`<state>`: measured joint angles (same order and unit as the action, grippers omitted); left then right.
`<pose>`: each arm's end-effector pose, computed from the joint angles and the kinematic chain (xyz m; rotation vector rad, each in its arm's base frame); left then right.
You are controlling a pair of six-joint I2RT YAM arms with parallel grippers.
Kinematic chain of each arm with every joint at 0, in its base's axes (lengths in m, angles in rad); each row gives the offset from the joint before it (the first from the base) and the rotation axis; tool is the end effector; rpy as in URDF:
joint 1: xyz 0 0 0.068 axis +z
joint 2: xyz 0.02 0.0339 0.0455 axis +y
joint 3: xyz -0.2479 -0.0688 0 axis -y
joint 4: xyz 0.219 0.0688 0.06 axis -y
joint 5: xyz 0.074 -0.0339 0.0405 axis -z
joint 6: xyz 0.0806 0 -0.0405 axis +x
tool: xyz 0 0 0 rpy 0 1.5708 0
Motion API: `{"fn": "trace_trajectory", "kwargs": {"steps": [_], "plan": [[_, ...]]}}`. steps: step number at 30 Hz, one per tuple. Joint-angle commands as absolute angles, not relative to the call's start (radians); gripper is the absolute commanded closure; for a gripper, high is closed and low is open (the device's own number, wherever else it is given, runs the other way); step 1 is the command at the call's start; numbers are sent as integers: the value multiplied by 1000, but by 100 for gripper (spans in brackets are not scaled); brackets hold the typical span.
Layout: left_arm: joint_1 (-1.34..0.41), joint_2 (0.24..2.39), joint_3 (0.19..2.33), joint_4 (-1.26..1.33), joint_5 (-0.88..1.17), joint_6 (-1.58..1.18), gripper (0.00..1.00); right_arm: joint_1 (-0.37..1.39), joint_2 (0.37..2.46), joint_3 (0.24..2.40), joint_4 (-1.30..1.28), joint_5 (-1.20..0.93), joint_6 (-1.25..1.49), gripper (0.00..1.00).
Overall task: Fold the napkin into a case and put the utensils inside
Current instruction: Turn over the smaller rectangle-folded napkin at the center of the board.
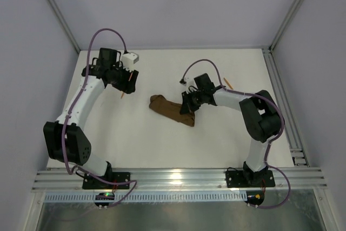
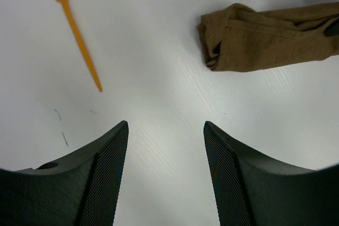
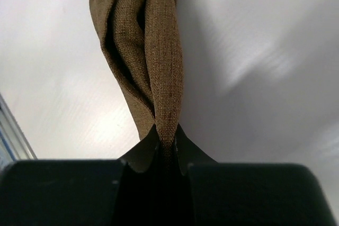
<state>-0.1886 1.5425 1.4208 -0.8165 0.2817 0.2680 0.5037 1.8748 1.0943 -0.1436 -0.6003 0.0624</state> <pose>0.3172 -0.0833 0.2721 0.6738 2.3913 -0.3194 0.3079 0.2217 0.1264 -0.8047 2.3962 0.9825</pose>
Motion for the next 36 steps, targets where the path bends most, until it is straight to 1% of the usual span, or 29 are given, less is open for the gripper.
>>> {"fn": "trace_trajectory", "kwargs": {"steps": [1,6,11,12,15,16,21,22,25,26,28,29,31,32,35,36], "plan": [[-137,1491,1416,-854,239,249,39,494,1796,1158,-277,-467,6,97],[-77,1463,1416,-862,265,244,39,482,1796,1224,-380,-321,-81,97],[-67,1460,1414,-861,270,242,39,462,1776,1262,-449,-201,-109,97],[-64,1459,1414,-862,270,242,39,462,1763,1269,-457,-128,-115,97],[-63,1457,1416,-859,273,241,39,465,1735,1289,-477,-10,-133,97],[-61,1456,1416,-861,272,241,39,474,1717,1292,-474,82,-141,97],[-52,1447,1422,-861,267,239,39,524,1692,1278,-450,294,-188,97],[-51,1442,1424,-859,268,239,39,558,1690,1270,-445,370,-198,97],[-43,1434,1424,-857,268,239,39,632,1693,1235,-428,498,-207,97],[-43,1431,1424,-857,271,238,39,697,1701,1226,-422,600,-210,97],[-43,1430,1422,-857,270,236,39,771,1716,1201,-411,704,-207,97],[-41,1427,1422,-856,270,236,39,840,1726,1194,-408,768,-198,97],[-40,1422,1420,-857,267,236,39,908,1764,1166,-399,798,-175,97],[-40,1419,1419,-856,265,236,39,972,1782,1161,-396,816,-155,97],[-37,1416,1414,-853,262,236,39,1061,1888,1166,-403,830,-115,97],[-35,1416,1414,-854,261,238,39,1115,1952,1172,-403,841,-109,97]]}}
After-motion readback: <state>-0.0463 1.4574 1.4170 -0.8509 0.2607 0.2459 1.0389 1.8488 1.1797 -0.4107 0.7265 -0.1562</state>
